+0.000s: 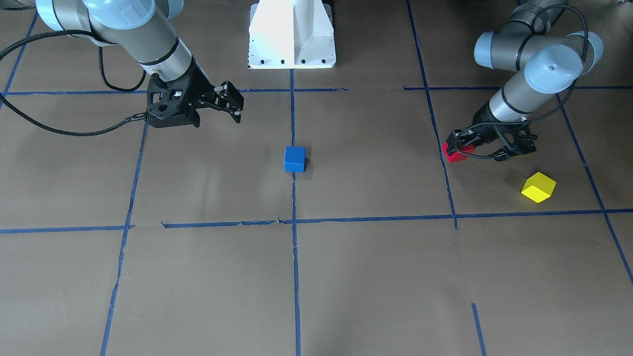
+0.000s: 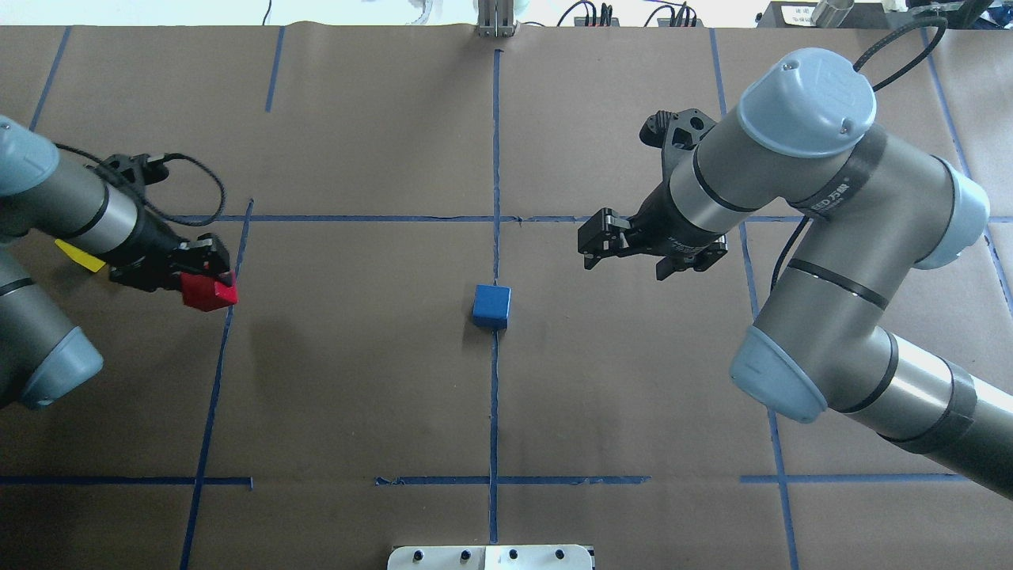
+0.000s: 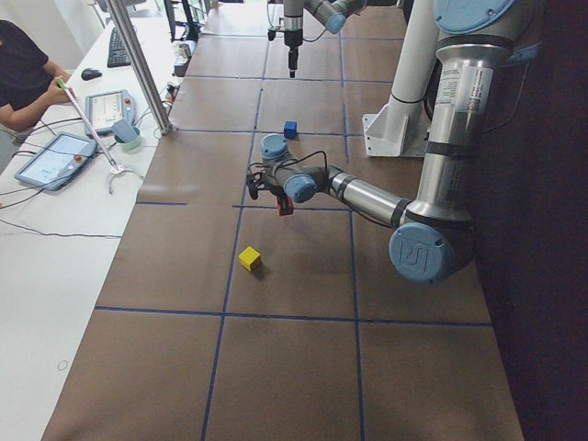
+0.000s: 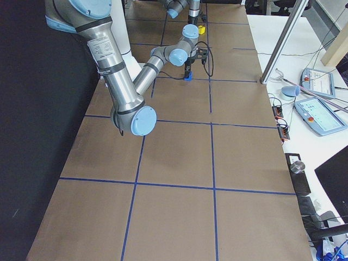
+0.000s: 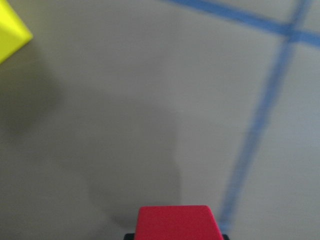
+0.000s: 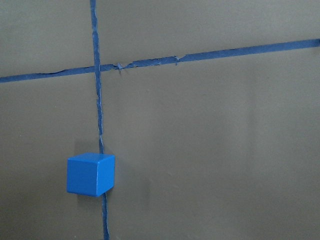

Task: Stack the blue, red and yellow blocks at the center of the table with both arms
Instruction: 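Carry the red cube with the left gripper onto the blue cube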

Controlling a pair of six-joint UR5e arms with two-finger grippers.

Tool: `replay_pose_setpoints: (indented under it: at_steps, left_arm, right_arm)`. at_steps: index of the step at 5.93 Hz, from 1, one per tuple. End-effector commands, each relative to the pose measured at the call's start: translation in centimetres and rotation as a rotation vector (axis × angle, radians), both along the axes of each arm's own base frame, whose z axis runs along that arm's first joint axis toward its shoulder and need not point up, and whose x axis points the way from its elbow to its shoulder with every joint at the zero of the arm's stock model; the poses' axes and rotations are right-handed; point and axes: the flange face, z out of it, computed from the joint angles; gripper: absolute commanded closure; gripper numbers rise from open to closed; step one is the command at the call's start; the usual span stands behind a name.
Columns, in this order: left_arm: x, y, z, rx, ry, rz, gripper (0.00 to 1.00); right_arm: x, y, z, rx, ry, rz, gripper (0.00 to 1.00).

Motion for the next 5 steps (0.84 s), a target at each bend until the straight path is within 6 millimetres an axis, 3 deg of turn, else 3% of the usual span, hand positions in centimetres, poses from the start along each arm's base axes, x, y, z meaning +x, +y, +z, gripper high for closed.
replay_pose_setpoints:
  at_steps: [1, 2, 3, 4, 5]
  left_arm:
    - [6.4, -1.6, -15.5, -0.014, -0.012, 0.040, 1.00]
    - [10.2, -0.7, -19.8, 0.051, -0.013, 0.062, 1.00]
    - [15.8, -1.2, -25.0, 0.086, -0.013, 0.088, 1.00]
    - [19.8, -3.0, -28.4, 0.075, -0.030, 0.101, 1.00]
    - [23.1, -2.3, -28.3, 0.081, -0.072, 0.114, 1.00]
  right_arm:
    - [3.9, 0.4, 2.0, -0.009, 0.006, 0.033, 0.00]
    - [5.9, 0.4, 3.4, -0.021, 0.019, 0.057, 0.00]
    - [6.9, 0.3, 5.0, -0.006, 0.041, 0.050, 0.00]
    - [7.9, 0.1, 6.7, 0.028, 0.063, 0.026, 0.00]
    - [8.0, 0.1, 7.0, 0.034, 0.068, 0.020, 0.00]
